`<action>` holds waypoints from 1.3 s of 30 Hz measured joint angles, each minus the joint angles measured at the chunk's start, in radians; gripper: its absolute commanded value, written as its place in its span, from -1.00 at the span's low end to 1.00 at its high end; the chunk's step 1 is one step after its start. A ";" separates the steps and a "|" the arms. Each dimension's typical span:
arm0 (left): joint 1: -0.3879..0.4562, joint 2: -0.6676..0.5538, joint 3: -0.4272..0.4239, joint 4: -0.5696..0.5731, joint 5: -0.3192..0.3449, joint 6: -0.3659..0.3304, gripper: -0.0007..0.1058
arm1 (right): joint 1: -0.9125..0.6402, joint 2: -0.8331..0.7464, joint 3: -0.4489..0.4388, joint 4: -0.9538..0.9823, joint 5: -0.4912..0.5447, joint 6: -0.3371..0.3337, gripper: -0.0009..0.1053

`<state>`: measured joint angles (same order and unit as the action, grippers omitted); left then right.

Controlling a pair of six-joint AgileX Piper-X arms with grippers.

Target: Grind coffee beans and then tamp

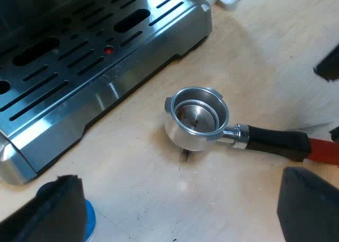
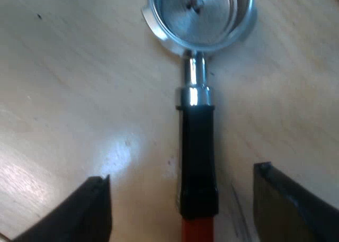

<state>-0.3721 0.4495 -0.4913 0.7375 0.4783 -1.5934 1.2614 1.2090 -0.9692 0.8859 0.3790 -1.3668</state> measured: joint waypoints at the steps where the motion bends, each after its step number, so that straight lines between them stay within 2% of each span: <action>1: 0.000 0.000 0.000 0.000 0.000 0.000 0.51 | 0.000 0.000 -0.017 0.001 0.000 -0.015 0.40; 5: 0.000 0.000 0.000 0.000 0.000 0.000 0.51 | 0.000 -0.005 -0.060 -0.002 0.006 -0.043 0.37; 18: 0.000 0.000 0.000 0.000 0.000 0.000 0.51 | 0.000 -0.146 -0.062 -0.129 0.034 -0.145 0.37; 20: 0.000 0.000 0.000 0.000 0.000 0.000 0.51 | 0.000 -0.173 -0.062 -0.179 0.037 -0.185 0.37; 31: 0.000 0.000 0.000 -0.005 -0.002 0.000 0.51 | 0.000 -0.174 -0.062 -0.180 0.058 -0.191 0.37; 37: 0.000 0.000 0.000 -0.007 -0.137 0.000 0.51 | 0.000 -0.174 -0.062 -0.180 0.058 -0.192 0.37; 39: 0.000 0.016 0.000 -0.007 -0.150 0.000 0.51 | 0.000 -0.174 -0.062 -0.180 0.058 -0.192 0.37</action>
<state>-0.3721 0.4659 -0.4913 0.7307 0.3284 -1.5934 1.2614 1.0354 -1.0316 0.7064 0.4373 -1.5585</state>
